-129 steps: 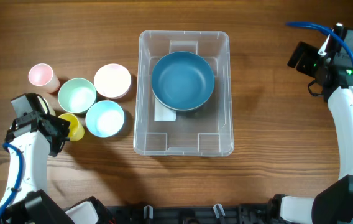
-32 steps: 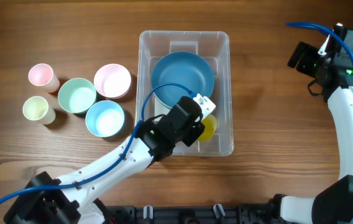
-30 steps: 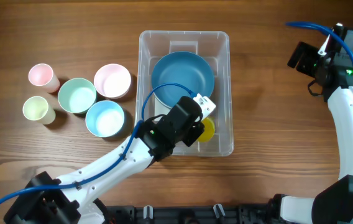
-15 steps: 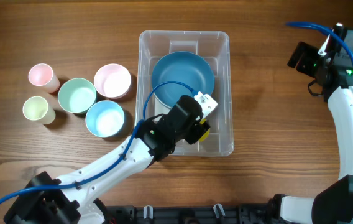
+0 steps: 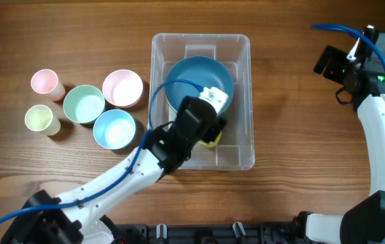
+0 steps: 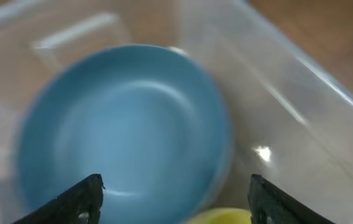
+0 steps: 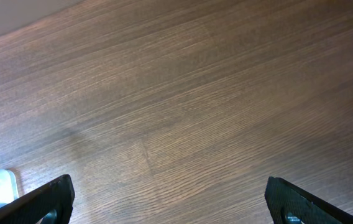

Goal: Pack container
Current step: 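Release the yellow cup and move the left gripper back toward the cups, then grasp the pale yellow-green cup rim with the left gripper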

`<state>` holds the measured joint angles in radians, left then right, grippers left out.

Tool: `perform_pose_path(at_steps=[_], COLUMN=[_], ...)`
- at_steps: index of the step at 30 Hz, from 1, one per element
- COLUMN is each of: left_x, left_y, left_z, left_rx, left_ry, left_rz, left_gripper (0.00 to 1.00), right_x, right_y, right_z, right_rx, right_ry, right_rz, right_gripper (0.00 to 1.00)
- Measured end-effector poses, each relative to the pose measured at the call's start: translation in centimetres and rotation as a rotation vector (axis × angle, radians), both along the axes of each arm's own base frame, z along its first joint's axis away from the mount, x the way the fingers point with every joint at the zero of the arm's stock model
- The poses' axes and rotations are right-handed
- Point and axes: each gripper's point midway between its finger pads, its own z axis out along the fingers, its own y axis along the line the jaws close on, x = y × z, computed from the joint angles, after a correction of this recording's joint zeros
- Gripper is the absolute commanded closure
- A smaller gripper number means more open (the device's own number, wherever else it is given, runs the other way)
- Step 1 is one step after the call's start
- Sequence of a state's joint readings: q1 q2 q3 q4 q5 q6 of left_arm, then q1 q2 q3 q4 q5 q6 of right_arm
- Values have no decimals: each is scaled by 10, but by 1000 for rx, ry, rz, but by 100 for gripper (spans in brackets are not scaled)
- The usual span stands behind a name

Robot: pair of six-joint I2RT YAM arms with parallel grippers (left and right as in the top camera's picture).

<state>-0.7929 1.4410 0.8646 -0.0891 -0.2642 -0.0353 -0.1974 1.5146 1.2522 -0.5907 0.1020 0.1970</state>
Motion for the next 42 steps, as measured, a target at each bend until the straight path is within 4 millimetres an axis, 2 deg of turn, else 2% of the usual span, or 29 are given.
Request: perform_pose_path(at_steps=[2, 5, 8, 12, 16, 19, 22, 25, 29, 35, 37, 40, 42], left_x=[12, 28, 36, 32, 9, -11, -27, -40, -45, -41, -39, -36, -36], left_y=[20, 64, 120, 218, 308, 360, 397, 428, 451, 457, 455, 455, 455], left_z=[11, 32, 56, 80, 77, 60, 41, 20, -9, -56, -71, -85, -89], left_rx=[-8, -29, -77, -165, -221, -248, -289, -360, -445, -478, -478, -483, -489], left_ry=[-31, -81, -114, -133, -98, -29, 45, 124, 222, 375, 421, 453, 464], left_rz=[99, 279, 479, 811, 1125, 1304, 1433, 1532, 1593, 1608, 1606, 1608, 1613], left_gripper=[28, 29, 29, 25, 20, 17, 19, 24, 25, 25, 32, 63, 78], right_x=[0, 0, 0, 0, 0, 0, 0, 0, 0, 0, 0, 0, 0], right_y=[0, 0, 0, 0, 0, 0, 0, 0, 0, 0, 0, 0, 0], right_z=[0, 0, 0, 0, 0, 0, 0, 0, 0, 0, 0, 0, 0], right_rx=[0, 0, 0, 0, 0, 0, 0, 0, 0, 0, 0, 0, 0], right_ry=[0, 0, 0, 0, 0, 0, 0, 0, 0, 0, 0, 0, 0], right_rz=[0, 0, 0, 0, 0, 0, 0, 0, 0, 0, 0, 0, 0], right_gripper=[0, 0, 0, 0, 0, 0, 0, 0, 0, 0, 0, 0, 0])
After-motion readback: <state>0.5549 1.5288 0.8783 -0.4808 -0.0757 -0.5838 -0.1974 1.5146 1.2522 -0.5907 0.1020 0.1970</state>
